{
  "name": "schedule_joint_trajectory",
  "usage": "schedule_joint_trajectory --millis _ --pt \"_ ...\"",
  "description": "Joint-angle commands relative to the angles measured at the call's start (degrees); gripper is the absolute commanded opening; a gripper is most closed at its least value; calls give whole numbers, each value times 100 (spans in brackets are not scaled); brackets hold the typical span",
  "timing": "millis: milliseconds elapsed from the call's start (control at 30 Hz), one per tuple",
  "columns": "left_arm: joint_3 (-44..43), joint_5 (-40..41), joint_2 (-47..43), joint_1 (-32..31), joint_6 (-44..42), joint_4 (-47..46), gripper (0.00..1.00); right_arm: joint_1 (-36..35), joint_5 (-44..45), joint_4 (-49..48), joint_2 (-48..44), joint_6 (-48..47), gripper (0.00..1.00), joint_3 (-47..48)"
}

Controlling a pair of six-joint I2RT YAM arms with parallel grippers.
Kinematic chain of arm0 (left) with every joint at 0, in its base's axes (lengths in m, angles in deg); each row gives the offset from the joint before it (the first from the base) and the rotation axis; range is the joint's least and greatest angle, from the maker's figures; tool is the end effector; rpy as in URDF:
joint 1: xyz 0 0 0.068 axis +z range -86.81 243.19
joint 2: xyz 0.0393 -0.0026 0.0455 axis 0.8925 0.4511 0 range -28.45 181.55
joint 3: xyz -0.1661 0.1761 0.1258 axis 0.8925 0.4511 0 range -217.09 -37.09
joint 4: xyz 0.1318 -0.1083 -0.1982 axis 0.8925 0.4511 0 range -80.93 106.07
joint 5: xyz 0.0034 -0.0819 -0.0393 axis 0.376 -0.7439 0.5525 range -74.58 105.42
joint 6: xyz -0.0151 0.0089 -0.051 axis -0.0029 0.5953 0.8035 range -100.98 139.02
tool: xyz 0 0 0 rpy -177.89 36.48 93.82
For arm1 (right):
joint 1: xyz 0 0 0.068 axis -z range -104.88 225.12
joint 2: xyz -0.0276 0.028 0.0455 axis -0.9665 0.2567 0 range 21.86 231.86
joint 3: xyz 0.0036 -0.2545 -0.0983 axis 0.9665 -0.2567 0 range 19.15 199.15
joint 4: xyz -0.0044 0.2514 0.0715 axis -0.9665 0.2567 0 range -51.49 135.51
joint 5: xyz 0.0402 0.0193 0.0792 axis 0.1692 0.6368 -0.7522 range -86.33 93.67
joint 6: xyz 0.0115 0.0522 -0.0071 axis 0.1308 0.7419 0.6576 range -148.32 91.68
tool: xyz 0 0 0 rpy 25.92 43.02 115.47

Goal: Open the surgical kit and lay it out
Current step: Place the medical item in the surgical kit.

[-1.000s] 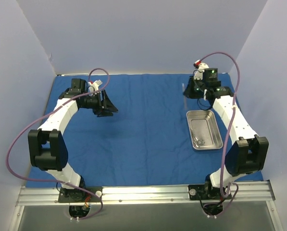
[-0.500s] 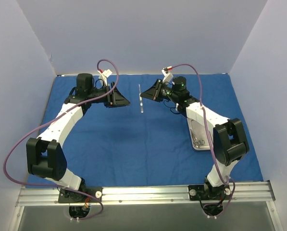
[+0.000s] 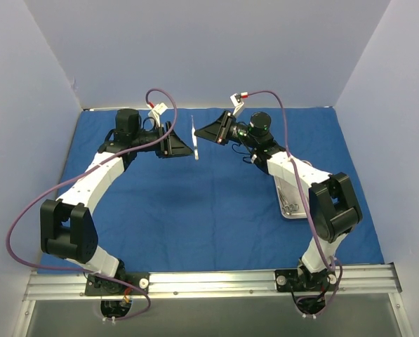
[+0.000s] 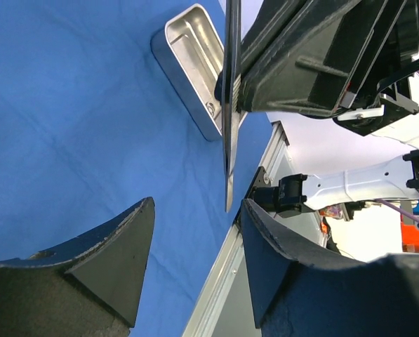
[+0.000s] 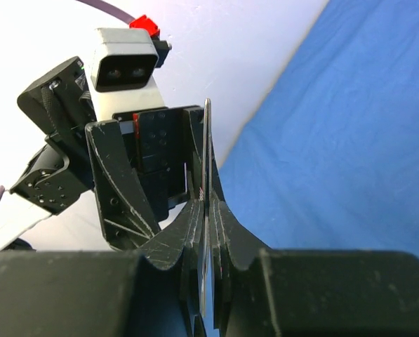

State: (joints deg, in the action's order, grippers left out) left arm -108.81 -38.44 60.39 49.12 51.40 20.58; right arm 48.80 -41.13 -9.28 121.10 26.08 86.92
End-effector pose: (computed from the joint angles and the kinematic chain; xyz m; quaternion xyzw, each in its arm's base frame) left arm 0.3325 -0.1130 0.3172 0.1062 0.7937 -0.5374 0.2645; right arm 0.3455 0.1988 0.3252 -0.1615 0.6118 0.6533 0.4158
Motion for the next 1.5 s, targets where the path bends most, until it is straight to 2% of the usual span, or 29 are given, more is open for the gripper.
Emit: schedule_joint_trajectory --millis 0,200,400,567,667,700,733,767,800,833,867,933,967,1000,1033,1067,1167,1300,1467 --pt "-52 -124 -121 -17 -110 -534 61 -65 -222 -617 -54 142 0 -9" --pt "106 -414 -77 -17 479 -1528 61 -144 -231 -740 -45 212 0 -71" --pt "97 -519 46 -35 576 -1695 57 -162 -258 -899 -10 327 0 -80" --pt "62 -590 177 -88 638 -1757 49 -171 -284 -986 -10 344 0 -88" --pt "36 -616 239 -96 664 -1783 38 -171 -319 -1021 25 379 0 -88" --pt "1 -616 274 -96 673 -1784 20 -171 -328 -1039 42 405 0 -88" --pt "-34 -616 301 -96 673 -1749 9 -171 -328 -1031 51 406 0 -88" --pt "-96 -608 336 -96 603 -1453 2 -154 -319 -874 43 380 0 -71" --pt "-183 -538 371 -96 472 -1189 2 -136 -215 -664 43 318 8 -53" --pt "-428 -172 406 -96 271 -699 2 -127 -127 -348 -27 5 30 -10" --pt "-561 145 424 -105 -262 237 2 -101 -4 534 -89 -277 38 113" --pt "-781 1074 503 -105 -687 982 2 -66 688 1810 -290 -1049 50 341" --pt "-938 1471 546 -105 -1003 1646 2 -48 1031 3114 -335 -1889 53 621" --pt "-1001 1841 599 -114 -1127 1940 2 -31 1347 3623 -387 -2262 55 745" --pt "-1062 2158 730 -123 -1233 2160 2 -22 2099 4176 -432 -2623 57 868" --pt "-1185 2857 818 -149 -1400 2606 2 -13 2559 5225 -449 -3192 58 992" --pt "-1431 4124 1170 -333 -1515 3241 2 66 3914 6566 -485 -3933 59 1309" --pt "-2036 4997 2143 -623 -1472 4138 2 198 4759 7116 -853 -4287 60 1108" --pt "-2232 5184 2673 -782 -1269 4386 2 785 4866 7310 -1600 -4200 60 431"
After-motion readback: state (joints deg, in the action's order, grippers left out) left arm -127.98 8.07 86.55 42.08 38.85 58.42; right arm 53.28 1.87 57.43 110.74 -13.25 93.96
